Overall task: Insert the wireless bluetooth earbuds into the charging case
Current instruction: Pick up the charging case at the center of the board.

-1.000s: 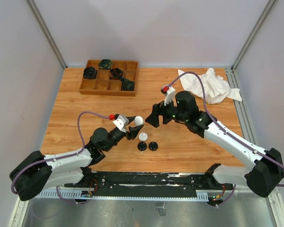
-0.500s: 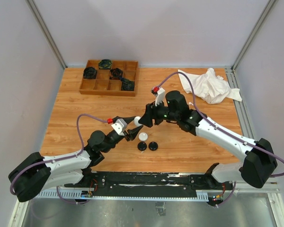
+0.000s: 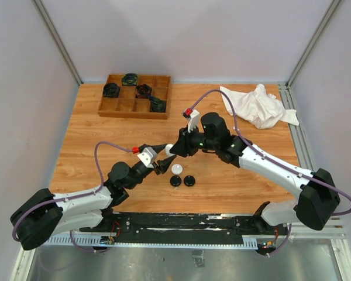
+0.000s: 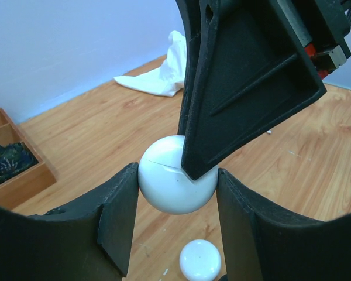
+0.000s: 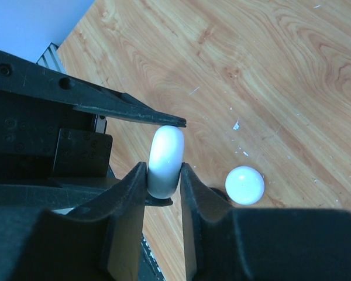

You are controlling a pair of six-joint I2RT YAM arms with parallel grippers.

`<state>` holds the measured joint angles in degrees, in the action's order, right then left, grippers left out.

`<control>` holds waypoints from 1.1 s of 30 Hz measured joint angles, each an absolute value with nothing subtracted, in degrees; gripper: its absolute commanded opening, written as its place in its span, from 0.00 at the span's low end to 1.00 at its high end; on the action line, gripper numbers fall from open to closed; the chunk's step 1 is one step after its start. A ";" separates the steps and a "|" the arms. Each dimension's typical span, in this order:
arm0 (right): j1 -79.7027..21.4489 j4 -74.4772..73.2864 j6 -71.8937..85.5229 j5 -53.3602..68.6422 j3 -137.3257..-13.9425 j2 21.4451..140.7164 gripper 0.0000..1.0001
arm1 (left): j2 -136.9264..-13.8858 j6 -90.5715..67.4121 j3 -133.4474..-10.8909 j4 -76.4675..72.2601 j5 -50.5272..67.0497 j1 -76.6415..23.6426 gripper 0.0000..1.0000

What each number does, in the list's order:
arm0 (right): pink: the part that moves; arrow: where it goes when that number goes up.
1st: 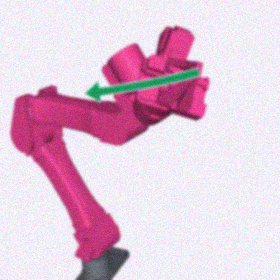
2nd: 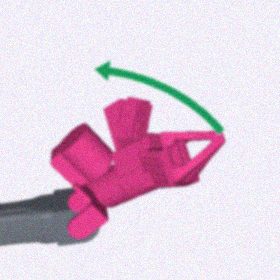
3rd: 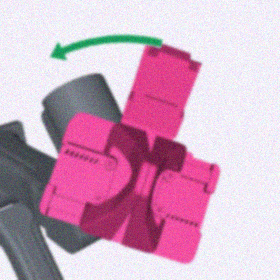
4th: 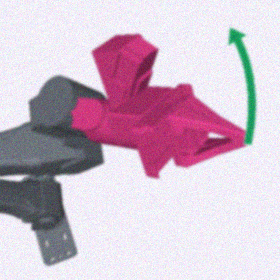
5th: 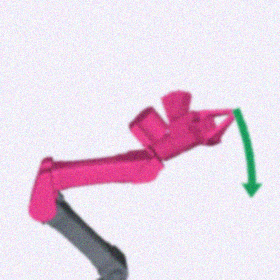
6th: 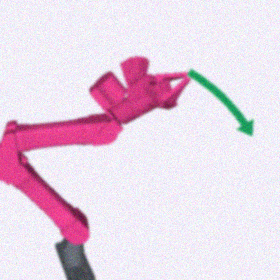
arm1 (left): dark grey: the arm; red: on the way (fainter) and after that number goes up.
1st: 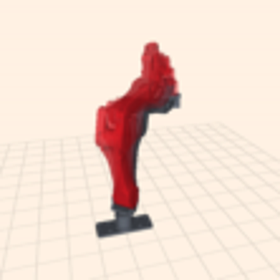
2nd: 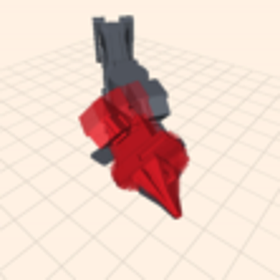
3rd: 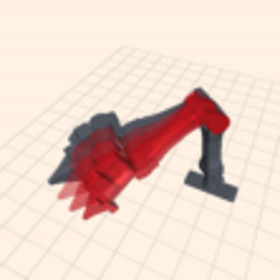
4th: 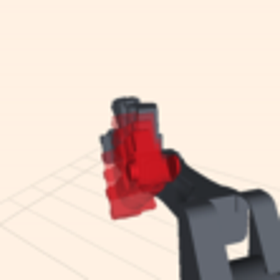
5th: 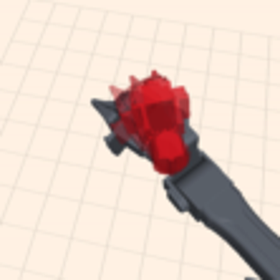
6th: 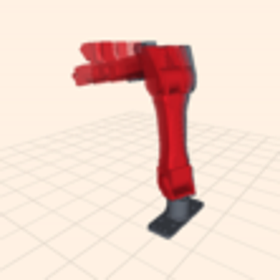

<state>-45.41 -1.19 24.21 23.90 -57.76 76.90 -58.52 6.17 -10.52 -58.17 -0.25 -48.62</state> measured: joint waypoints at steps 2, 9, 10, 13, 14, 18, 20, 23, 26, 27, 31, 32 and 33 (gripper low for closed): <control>-45.43 -1.19 24.10 24.10 -57.82 76.90 0.15 | -58.39 6.17 -10.48 -58.17 -0.34 -48.62 0.50; -45.67 -3.99 20.69 24.67 -59.79 76.77 0.05 | -55.81 6.22 -10.15 -57.10 0.47 -48.64 0.66; -45.67 -5.23 19.35 24.69 -60.29 76.66 0.04 | -55.00 6.28 -10.15 -56.31 1.13 -48.64 0.66; -45.67 -9.32 15.22 24.71 -61.93 76.09 0.03 | -52.84 6.50 -10.61 -52.60 3.27 -48.64 0.68; -45.67 -10.96 13.52 24.84 -62.52 75.68 0.03 | -52.38 6.63 -10.79 -51.68 3.88 -48.64 0.68; -45.65 -17.67 6.94 25.54 -64.49 73.17 0.04 | -50.13 7.35 -11.46 -47.24 6.98 -48.64 0.68; -45.65 -21.23 3.73 26.13 -65.84 72.34 0.04 | -49.60 7.60 -12.03 -45.34 8.71 -48.64 0.68; -45.65 -26.09 -1.58 27.97 -67.61 71.57 0.04 | -49.60 7.68 -14.17 -41.89 12.03 -48.62 0.66; -45.65 -29.65 -6.09 29.93 -68.20 71.29 0.04 | -49.82 7.22 -16.29 -40.01 16.32 -48.36 0.64; -45.65 -30.74 -7.51 30.55 -68.29 71.26 0.04 | -49.95 6.92 -16.86 -39.86 18.15 -47.90 0.64; -45.65 -34.76 -12.60 32.29 -68.84 71.26 0.03 | -50.87 3.84 -18.00 -40.36 26.96 -44.56 0.61; -45.65 -35.35 -13.74 32.80 -69.08 71.26 0.03 | -51.37 2.94 -18.06 -40.71 29.23 -43.68 0.60; -45.65 -35.83 -14.79 33.23 -69.43 71.26 0.03 | -51.96 2.11 -18.13 -40.93 31.09 -42.96 0.60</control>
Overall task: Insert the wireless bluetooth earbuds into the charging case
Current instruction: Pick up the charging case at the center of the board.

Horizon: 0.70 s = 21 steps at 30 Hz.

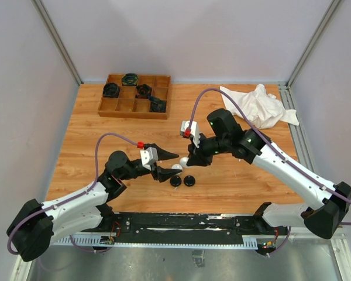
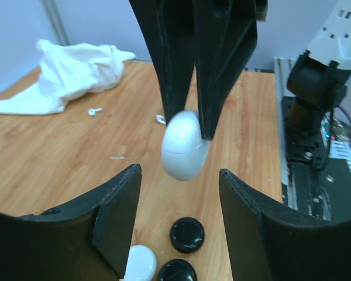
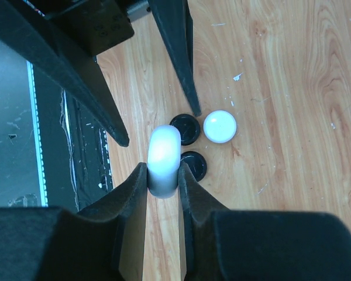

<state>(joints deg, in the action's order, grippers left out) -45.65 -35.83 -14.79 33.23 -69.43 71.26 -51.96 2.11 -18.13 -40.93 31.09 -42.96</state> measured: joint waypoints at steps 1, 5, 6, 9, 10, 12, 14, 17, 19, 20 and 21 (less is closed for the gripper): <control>-45.65 -36.07 -15.49 33.54 -69.69 71.26 0.03 | -52.53 1.52 -18.20 -41.04 32.75 -42.50 0.59; -45.65 -36.62 -18.31 35.03 -70.57 71.24 0.03 | -55.55 -0.97 -18.79 -41.32 38.24 -42.06 0.57; -45.65 -36.73 -18.76 35.46 -70.70 71.24 0.03 | -56.03 -1.54 -18.85 -41.52 38.98 -42.02 0.55; -45.65 -37.23 -20.05 36.60 -70.78 71.20 0.03 | -57.34 -3.81 -18.87 -43.11 40.99 -41.85 0.53; -45.65 -37.41 -20.34 36.93 -70.78 71.13 0.03 | -57.76 -4.56 -18.87 -43.81 41.47 -41.76 0.53; -45.65 -37.63 -20.95 37.45 -70.78 70.98 0.04 | -58.50 -6.20 -18.87 -45.30 42.17 -41.67 0.51; -45.65 -37.76 -21.37 37.91 -70.78 70.74 0.04 | -59.35 -7.84 -18.87 -46.96 42.74 -41.54 0.50; -45.65 -37.82 -21.91 38.37 -70.78 70.39 0.04 | -60.51 -10.09 -18.87 -49.41 43.53 -41.30 0.48; -45.65 -37.82 -22.31 38.70 -70.78 70.26 0.03 | -61.28 -11.44 -18.87 -50.94 43.86 -41.25 0.48; -45.65 -37.80 -22.46 38.96 -70.78 70.22 0.03 | -61.69 -12.12 -18.87 -51.66 44.07 -41.25 0.48; -45.65 -37.82 -22.59 39.07 -70.78 70.22 0.03 | -62.04 -12.67 -18.87 -52.29 44.23 -41.23 0.48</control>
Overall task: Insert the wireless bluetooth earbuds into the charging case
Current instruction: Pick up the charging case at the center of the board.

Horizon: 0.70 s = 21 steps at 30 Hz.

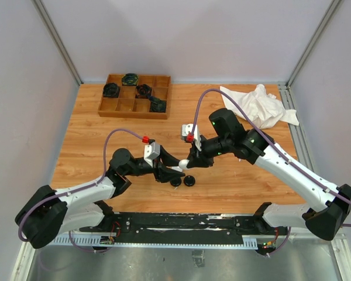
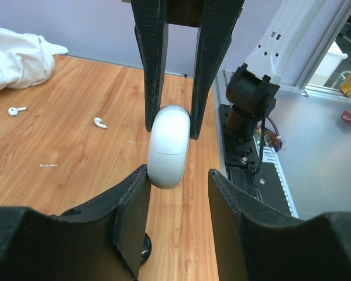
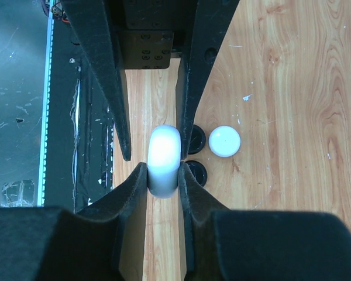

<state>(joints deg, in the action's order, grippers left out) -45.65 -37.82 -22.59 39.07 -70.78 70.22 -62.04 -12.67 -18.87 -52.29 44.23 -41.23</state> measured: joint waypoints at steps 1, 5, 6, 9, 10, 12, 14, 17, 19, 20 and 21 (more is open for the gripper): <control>-45.65 -37.82 -22.65 39.11 -70.78 70.22 0.02 | -62.43 -13.26 -18.87 -52.97 44.40 -41.19 0.48; -45.65 -37.80 -22.85 39.48 -70.78 70.22 0.03 | -63.57 -14.72 -19.07 -54.61 44.95 -41.06 0.47; -45.65 -37.80 -22.87 39.51 -70.78 70.22 0.03 | -63.83 -14.90 -19.18 -54.94 45.04 -41.06 0.47; -45.65 -37.78 -22.96 39.62 -70.78 70.22 0.03 | -64.29 -15.38 -19.42 -55.53 45.17 -41.04 0.45; -45.65 -37.78 -22.98 39.68 -70.78 70.22 0.03 | -64.36 -15.51 -19.49 -55.64 45.17 -40.99 0.45; -45.65 -37.76 -23.00 39.86 -70.78 70.22 0.03 | -64.38 -15.64 -19.51 -55.77 45.15 -40.99 0.42; -45.65 -37.78 -23.00 40.03 -70.78 70.26 0.03 | -64.38 -15.70 -19.51 -55.79 45.15 -40.99 0.38; -45.65 -37.82 -23.00 40.34 -70.78 70.35 0.03 | -64.40 -15.68 -19.51 -55.72 44.97 -40.95 0.33; -45.65 -37.82 -23.00 40.56 -70.78 70.35 0.03 | -64.40 -15.68 -19.51 -55.66 44.69 -40.95 0.26; -45.65 -37.82 -23.00 40.53 -70.78 70.37 0.03 | -64.40 -15.70 -19.51 -55.66 44.69 -40.95 0.21; -45.65 -37.82 -23.00 40.56 -70.78 70.37 0.04 | -64.40 -15.68 -19.51 -55.66 44.69 -40.95 0.17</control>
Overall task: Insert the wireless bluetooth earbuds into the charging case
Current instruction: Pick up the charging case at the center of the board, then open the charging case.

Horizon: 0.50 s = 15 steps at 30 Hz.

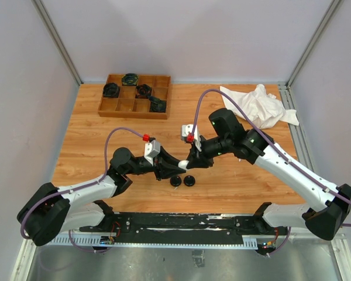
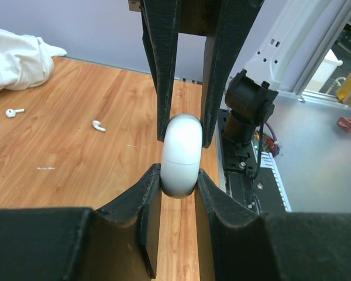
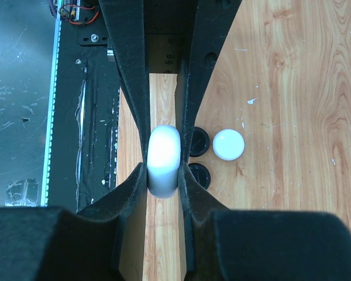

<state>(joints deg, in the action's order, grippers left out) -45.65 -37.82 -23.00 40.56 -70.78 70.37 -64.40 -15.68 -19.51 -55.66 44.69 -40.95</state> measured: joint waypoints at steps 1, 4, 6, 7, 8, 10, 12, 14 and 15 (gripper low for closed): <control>-45.65 -37.80 -23.00 40.56 -70.78 70.37 0.05 | -64.40 -15.59 -19.51 -55.68 44.64 -40.95 0.14; -45.65 -37.78 -23.00 40.56 -70.78 70.37 0.14 | -64.38 -15.62 -19.51 -55.68 44.38 -40.95 0.06; -45.65 -37.65 -22.98 40.49 -70.78 70.37 0.21 | -64.27 -15.25 -19.49 -55.66 44.01 -40.95 0.01; -45.65 -37.54 -22.98 40.45 -70.78 70.37 0.23 | -64.10 -14.94 -19.33 -55.77 43.75 -40.95 0.00; -45.65 -37.28 -22.98 40.42 -70.76 70.37 0.23 | -63.88 -14.66 -19.09 -55.94 43.53 -40.95 0.00; -45.67 -36.56 -22.94 40.21 -70.74 70.37 0.27 | -63.07 -13.82 -18.24 -56.71 42.87 -40.95 0.00; -45.78 -35.46 -22.63 39.55 -70.48 70.19 0.32 | -62.06 -12.93 -17.23 -57.80 42.04 -40.95 0.00; -45.78 -34.44 -22.26 38.61 -69.95 69.69 0.33 | -61.36 -12.01 -16.32 -58.76 41.10 -40.93 0.00; -45.78 -34.06 -22.06 38.09 -69.76 69.36 0.34 | -61.19 -11.73 -15.92 -59.02 40.82 -40.88 0.00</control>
